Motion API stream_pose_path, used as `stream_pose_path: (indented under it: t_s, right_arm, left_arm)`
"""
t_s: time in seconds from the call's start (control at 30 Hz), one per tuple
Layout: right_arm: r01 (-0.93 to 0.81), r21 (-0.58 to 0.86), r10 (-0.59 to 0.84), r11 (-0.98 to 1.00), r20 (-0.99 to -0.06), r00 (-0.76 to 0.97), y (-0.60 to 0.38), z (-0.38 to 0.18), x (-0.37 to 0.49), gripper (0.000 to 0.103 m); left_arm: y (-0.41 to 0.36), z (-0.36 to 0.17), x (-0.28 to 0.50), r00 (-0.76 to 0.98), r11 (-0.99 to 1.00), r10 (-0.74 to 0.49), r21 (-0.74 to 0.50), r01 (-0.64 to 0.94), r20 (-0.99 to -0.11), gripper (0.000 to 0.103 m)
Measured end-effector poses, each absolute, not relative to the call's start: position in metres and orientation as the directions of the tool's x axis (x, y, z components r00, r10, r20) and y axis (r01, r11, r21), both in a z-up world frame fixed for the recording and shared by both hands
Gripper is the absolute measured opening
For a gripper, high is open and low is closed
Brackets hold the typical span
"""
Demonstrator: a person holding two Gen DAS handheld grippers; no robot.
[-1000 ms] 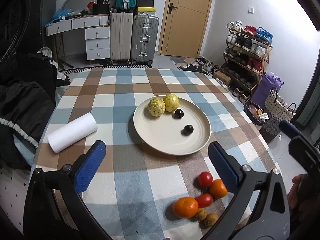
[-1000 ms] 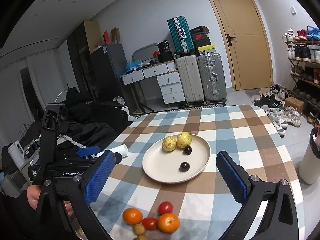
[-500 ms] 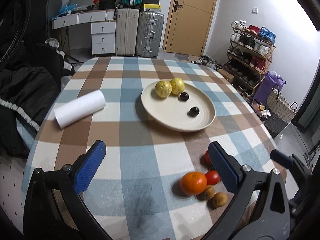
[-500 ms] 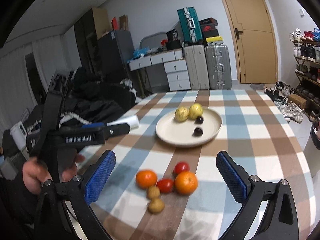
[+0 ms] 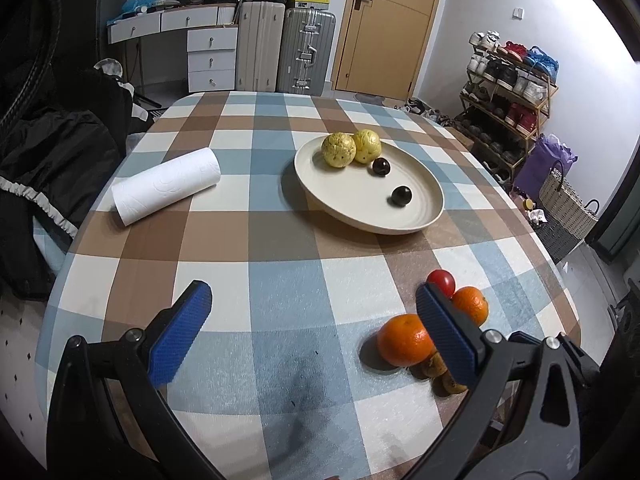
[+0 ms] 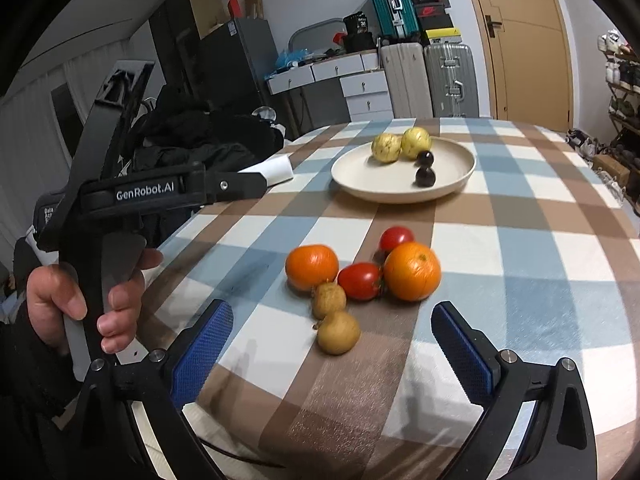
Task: Organize fruits
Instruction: 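Withdraw both tools from the plate toward the loose oranges and tomatoes, then close the right tool around a brown kiwi while the left tool approaches an orange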
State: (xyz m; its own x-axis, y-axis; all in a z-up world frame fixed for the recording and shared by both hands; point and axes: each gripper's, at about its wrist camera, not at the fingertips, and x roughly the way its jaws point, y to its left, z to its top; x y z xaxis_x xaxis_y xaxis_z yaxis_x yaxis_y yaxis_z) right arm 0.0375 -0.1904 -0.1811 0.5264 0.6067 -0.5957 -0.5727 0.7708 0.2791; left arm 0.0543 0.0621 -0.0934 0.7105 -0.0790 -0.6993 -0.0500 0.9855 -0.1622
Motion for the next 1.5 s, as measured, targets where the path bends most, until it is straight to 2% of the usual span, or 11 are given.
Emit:
stream_pose_path:
  t_s: [0.2,0.4,0.6,0.67,0.73,0.77,0.83,1.17,1.5]
  right_arm:
    - [-0.574,0.296,0.614,0.764,-0.607,0.504,-0.188,-0.188,0.041,0.098]
    - [-0.575,0.308,0.62,0.757,-0.616,0.486,-0.187,-0.193,0.043,0.087]
    - [-0.58,0.304,0.616,0.756,-0.631,0.472,-0.183,-0.197,0.045,0.066]
    - [-0.581,0.299,0.609,0.757,-0.643,0.464,-0.181,-0.2,0.046,0.051]
    - [-0.579,0.292,0.6,0.762,-0.656,0.458,-0.179,-0.203,0.047,0.046]
    - [-0.579,0.291,0.599,0.762,-0.659,0.456,-0.179,-0.203,0.047,0.039]
    - [-0.572,0.282,0.588,0.77,-0.663,0.464,-0.179,-0.204,0.048,0.032]
    - [-0.543,0.33,0.613,0.772,-0.614,0.498,-0.195,-0.199,0.051,0.03]
    - [-0.526,0.349,0.619,0.775,-0.586,0.523,-0.207,-0.191,0.053,0.03]
  left_arm:
    - [0.061,-0.097,0.057,0.702,0.986,-0.079,-0.159,-0.05,-0.707,0.102]
    - [0.061,-0.1,0.058,0.696,0.986,-0.075,-0.156,-0.053,-0.714,0.102]
    - [0.062,-0.104,0.06,0.691,0.986,-0.073,-0.154,-0.057,-0.719,0.102]
    - [0.062,-0.104,0.06,0.69,0.986,-0.072,-0.154,-0.057,-0.72,0.102]
    - [0.061,-0.106,0.061,0.688,0.986,-0.072,-0.153,-0.058,-0.722,0.102]
    - [0.062,-0.106,0.059,0.689,0.986,-0.072,-0.154,-0.058,-0.721,0.102]
    - [0.062,-0.106,0.06,0.686,0.986,-0.078,-0.159,-0.056,-0.724,0.102]
    - [0.062,-0.111,0.056,0.667,0.975,-0.154,-0.22,-0.016,-0.729,0.102]
    - [0.043,-0.128,0.066,0.593,0.948,-0.289,-0.31,0.069,-0.752,0.102]
